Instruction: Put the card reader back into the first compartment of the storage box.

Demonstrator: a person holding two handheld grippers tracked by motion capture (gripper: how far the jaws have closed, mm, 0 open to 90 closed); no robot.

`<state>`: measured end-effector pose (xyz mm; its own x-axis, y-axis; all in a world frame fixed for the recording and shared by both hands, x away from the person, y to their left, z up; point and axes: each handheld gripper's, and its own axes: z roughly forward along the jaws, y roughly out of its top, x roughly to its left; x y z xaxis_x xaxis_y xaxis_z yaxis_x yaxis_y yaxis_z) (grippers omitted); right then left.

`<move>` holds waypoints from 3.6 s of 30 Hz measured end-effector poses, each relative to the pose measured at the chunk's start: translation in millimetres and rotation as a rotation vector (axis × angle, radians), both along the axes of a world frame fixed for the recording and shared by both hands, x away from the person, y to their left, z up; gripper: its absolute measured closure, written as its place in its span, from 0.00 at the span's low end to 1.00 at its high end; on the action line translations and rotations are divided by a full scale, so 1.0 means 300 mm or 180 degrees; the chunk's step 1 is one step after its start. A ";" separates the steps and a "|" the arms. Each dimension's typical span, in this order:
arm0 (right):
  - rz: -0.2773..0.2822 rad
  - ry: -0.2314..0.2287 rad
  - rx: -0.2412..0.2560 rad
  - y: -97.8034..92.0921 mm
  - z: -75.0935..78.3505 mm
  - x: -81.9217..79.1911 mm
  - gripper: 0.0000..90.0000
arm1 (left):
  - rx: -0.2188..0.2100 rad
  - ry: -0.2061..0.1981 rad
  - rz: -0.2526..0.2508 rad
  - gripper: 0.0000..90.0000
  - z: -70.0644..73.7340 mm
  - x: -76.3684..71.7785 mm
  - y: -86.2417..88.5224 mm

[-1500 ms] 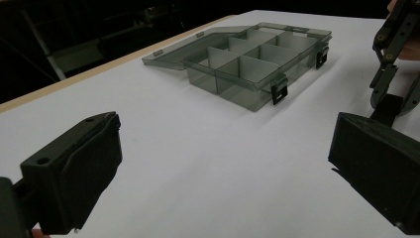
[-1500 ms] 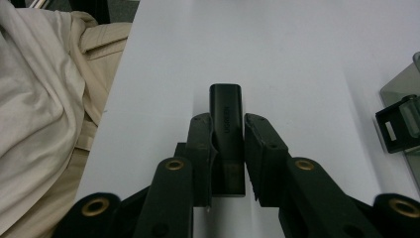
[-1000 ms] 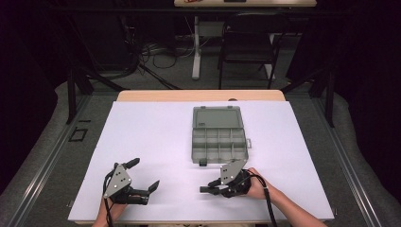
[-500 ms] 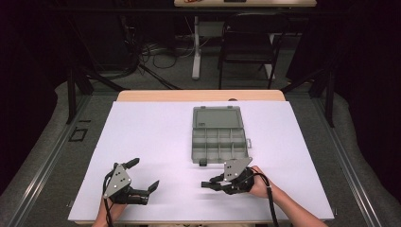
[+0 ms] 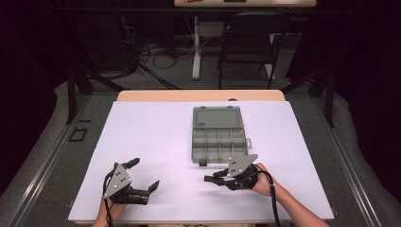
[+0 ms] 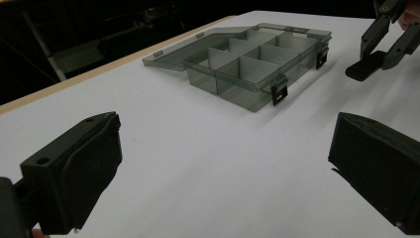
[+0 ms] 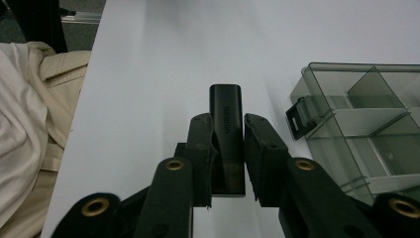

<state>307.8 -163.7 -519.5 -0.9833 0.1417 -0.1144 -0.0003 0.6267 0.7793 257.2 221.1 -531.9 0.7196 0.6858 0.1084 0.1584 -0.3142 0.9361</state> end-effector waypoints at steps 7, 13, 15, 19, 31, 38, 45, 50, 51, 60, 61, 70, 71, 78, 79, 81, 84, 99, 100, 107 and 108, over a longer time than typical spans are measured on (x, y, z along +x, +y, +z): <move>-0.0071 -0.0044 0.0025 -0.008 0.013 0.005 0.82 | -0.0004 -0.0002 -0.0001 0.00 0.000 0.001 0.000; -0.0124 -0.0096 0.0062 -0.018 0.025 0.009 0.82 | -0.0004 -0.0002 -0.0002 0.00 0.000 0.002 0.000; -0.0141 -0.0106 0.0069 -0.022 0.030 0.011 0.82 | -0.0008 -0.0002 -0.0002 0.00 0.000 0.002 -0.001; -0.0176 -0.0132 0.0079 -0.026 0.034 0.012 0.82 | -0.0005 0.0003 -0.0003 0.00 0.000 0.002 -0.001; -0.0275 -0.0190 0.0118 -0.043 0.052 0.020 0.82 | -0.0006 -0.0005 -0.0002 0.00 0.001 0.002 -0.001; -0.0347 -0.0227 0.0135 -0.053 0.061 0.024 0.82 | -0.0007 -0.0010 0.0001 0.00 0.001 0.002 0.000; -0.0402 -0.0235 0.0146 -0.060 0.069 0.027 0.82 | -0.0006 -0.0014 -0.0001 0.00 0.002 0.001 0.001; -0.0445 -0.0255 0.0147 -0.064 0.071 0.032 0.82 | -0.0005 -0.0013 0.0000 0.00 0.002 0.000 0.002; -0.0450 -0.0254 0.0142 -0.064 0.072 0.033 0.82 | -0.0005 -0.0012 0.0000 0.00 0.002 0.000 0.002; -0.0558 -0.0272 0.0150 -0.072 0.085 0.040 0.82 | 0.0006 -0.0010 0.0000 0.00 0.000 0.001 -0.002; -0.0572 -0.0269 0.0153 -0.073 0.085 0.041 0.82 | 0.0007 -0.0014 0.0000 0.00 0.001 0.001 -0.001; -0.0672 -0.0285 0.0163 -0.078 0.101 0.055 0.82 | 0.0005 -0.0010 0.0009 0.00 0.001 -0.001 -0.002; -0.0685 -0.0295 0.0160 -0.078 0.101 0.056 0.82 | 0.0006 -0.0010 0.0010 0.00 0.001 0.000 -0.002; -0.0744 -0.0311 0.0147 -0.077 0.112 0.066 0.82 | 0.0009 -0.0009 0.0013 0.00 0.001 0.001 -0.003; -0.0752 -0.0305 0.0144 -0.077 0.113 0.067 0.82 | 0.0006 -0.0012 0.0012 0.00 0.000 0.001 -0.004; -0.0779 -0.0309 0.0125 -0.077 0.116 0.070 0.82 | 0.0015 -0.0006 0.0009 0.00 0.001 0.001 -0.004; -0.0820 -0.0315 0.0116 -0.078 0.117 0.076 0.82 | 0.0018 -0.0011 0.0007 0.00 0.000 0.002 -0.005; -0.0905 -0.0387 0.0103 -0.054 0.153 0.128 0.82 | 0.0015 -0.0014 0.0008 0.00 0.001 0.001 -0.004; -0.0910 -0.0387 0.0101 -0.051 0.156 0.132 0.82 | 0.0009 -0.0015 0.0013 0.00 0.001 0.001 -0.004; -0.0923 -0.0389 0.0061 -0.030 0.160 0.159 0.82 | -0.0001 -0.0018 0.0017 0.00 0.001 0.000 -0.003; -0.0935 -0.0387 0.0055 -0.027 0.160 0.162 0.82 | -0.0003 -0.0013 0.0019 0.00 0.001 0.001 -0.003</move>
<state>356.3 -171.8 -471.5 -0.8792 0.4206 -0.2237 0.0850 0.6005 0.7951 257.5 220.2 -531.6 0.7151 0.6902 0.1107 0.1563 -0.3123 0.9370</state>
